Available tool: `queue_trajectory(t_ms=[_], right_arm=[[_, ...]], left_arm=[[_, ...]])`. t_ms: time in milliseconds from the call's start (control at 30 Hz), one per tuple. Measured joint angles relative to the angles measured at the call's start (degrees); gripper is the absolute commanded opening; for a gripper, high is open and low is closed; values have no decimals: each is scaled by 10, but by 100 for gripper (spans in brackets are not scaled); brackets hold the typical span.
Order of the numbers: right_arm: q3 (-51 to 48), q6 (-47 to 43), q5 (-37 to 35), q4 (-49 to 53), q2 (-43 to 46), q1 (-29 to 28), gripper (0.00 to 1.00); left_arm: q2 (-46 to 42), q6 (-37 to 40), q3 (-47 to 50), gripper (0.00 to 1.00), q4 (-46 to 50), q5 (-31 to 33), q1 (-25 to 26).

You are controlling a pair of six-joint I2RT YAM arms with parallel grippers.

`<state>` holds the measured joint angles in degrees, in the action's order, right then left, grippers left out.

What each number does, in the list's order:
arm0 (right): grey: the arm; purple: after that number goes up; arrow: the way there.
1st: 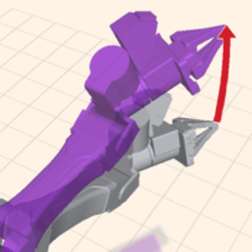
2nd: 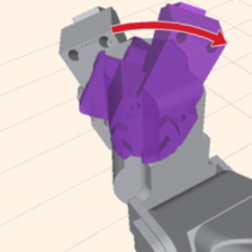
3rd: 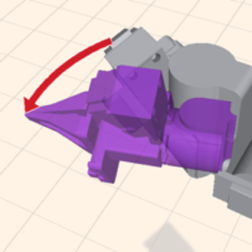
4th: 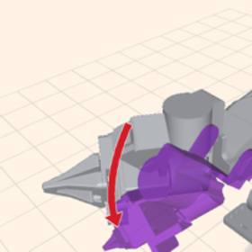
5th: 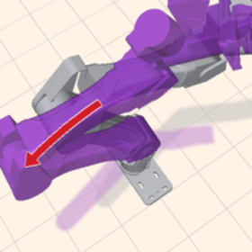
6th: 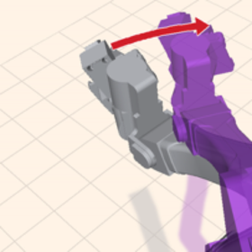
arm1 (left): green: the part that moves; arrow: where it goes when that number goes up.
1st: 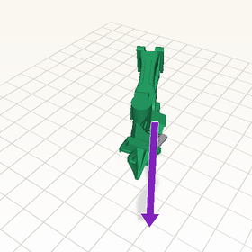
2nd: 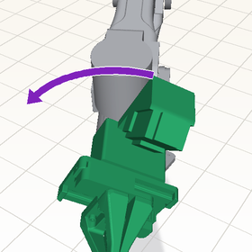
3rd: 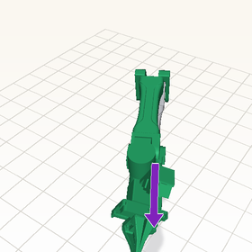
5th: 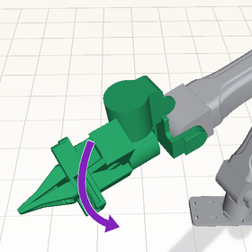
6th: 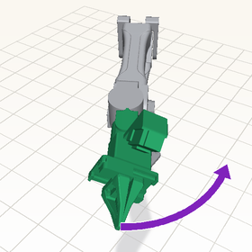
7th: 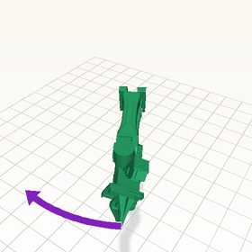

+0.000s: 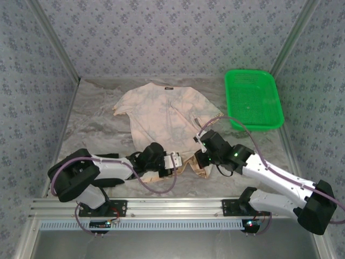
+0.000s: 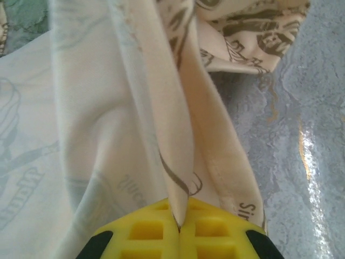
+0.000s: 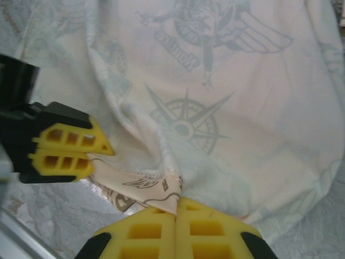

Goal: Fold the inside-out t-shirt

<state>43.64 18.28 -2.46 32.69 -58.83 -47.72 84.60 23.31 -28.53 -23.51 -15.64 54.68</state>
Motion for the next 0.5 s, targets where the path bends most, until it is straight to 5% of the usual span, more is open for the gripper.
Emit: queue_trajectory(t_ms=[33,100,267,367,500], right_arm=[[-2,0,-9,0,-2,5,4],[-5,3,-31,-3,-15,16,26],[-10,4,-46,-46,-66,43,41],[-12,3,-52,-76,-57,20,55],[-31,-5,-44,-131,-7,-33,58]], left_arm=[[-11,-6,-7,0,16,-3,-6],[-33,-23,-24,0,42,-11,-18],[-78,-96,-88,0,110,-47,-84],[-81,-130,-127,0,146,-76,-136],[-73,-160,-149,0,181,-119,-173]])
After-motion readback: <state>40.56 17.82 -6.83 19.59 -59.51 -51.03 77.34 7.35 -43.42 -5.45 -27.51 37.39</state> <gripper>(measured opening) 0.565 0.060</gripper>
